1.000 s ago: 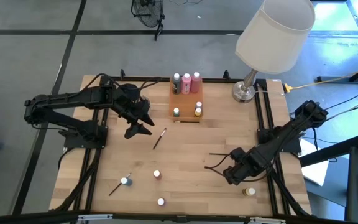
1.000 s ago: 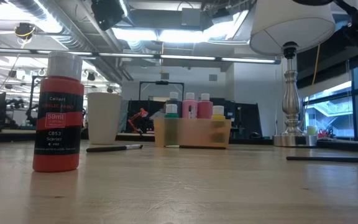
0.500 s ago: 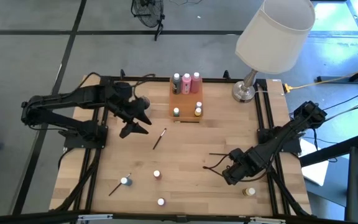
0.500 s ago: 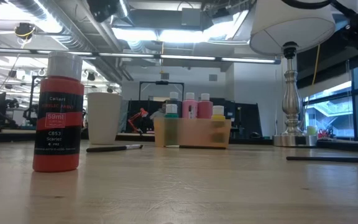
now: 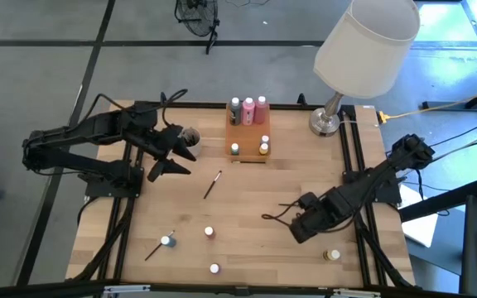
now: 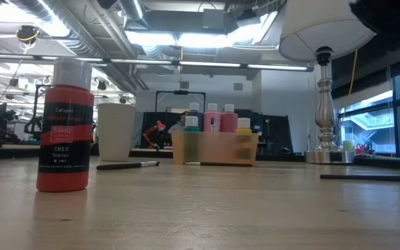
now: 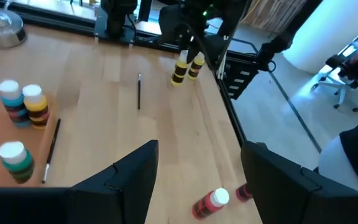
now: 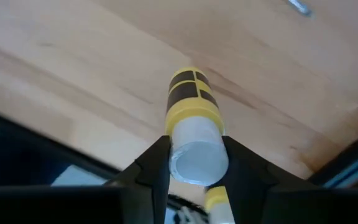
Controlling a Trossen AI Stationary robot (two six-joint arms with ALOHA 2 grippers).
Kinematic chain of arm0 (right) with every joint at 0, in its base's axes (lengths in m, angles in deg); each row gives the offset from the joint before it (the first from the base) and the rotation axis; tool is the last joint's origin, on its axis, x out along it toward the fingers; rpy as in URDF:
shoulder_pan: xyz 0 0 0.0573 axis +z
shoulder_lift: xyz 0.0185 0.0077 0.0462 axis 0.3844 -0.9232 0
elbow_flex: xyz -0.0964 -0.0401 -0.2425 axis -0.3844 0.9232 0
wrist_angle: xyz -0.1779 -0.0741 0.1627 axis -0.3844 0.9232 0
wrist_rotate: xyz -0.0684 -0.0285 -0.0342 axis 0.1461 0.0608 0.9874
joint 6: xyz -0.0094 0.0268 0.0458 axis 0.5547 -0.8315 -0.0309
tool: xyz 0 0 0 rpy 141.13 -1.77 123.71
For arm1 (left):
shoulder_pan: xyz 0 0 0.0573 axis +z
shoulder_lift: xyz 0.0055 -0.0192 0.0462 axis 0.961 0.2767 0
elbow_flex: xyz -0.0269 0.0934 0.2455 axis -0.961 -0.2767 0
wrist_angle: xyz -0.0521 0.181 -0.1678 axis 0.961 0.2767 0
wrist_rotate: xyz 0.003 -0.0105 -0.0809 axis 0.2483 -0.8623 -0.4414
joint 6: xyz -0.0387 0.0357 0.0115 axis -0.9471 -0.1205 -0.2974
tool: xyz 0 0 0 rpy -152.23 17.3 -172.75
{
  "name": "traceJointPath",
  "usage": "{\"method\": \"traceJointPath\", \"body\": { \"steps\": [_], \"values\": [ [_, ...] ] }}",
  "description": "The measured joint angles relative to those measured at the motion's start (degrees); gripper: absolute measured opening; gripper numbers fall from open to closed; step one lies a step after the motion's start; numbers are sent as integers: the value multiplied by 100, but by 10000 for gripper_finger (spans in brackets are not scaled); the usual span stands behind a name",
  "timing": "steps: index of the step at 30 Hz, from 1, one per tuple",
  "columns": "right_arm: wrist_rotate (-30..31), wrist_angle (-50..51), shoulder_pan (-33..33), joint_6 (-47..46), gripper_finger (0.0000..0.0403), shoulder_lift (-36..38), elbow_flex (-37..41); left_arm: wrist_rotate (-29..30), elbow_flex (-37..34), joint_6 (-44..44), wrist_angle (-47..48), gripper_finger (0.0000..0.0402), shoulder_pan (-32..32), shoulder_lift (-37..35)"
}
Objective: Pick & Place Paint Supplies
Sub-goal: Put the yellow paint bottle into the orange bin
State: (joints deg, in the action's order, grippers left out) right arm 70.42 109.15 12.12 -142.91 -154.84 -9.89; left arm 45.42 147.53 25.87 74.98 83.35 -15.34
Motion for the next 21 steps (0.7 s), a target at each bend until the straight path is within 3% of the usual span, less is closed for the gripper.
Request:
{"method": "traceJointPath", "body": {
  "steps": [11, 17, 21],
  "values": [
    [1155, 639, -392, 945, 120, 11, -1323, -344, 0, -433, 158, 226, -2, -254],
    [1804, 929, -841, 2021, 120, 13, -2120, -344, 0, -660, 156, 226, -2, -321],
    [1930, 1063, -1252, 2876, 120, 0, -2566, -342, 0, -716, 156, 226, -2, -321]
  ]
}}
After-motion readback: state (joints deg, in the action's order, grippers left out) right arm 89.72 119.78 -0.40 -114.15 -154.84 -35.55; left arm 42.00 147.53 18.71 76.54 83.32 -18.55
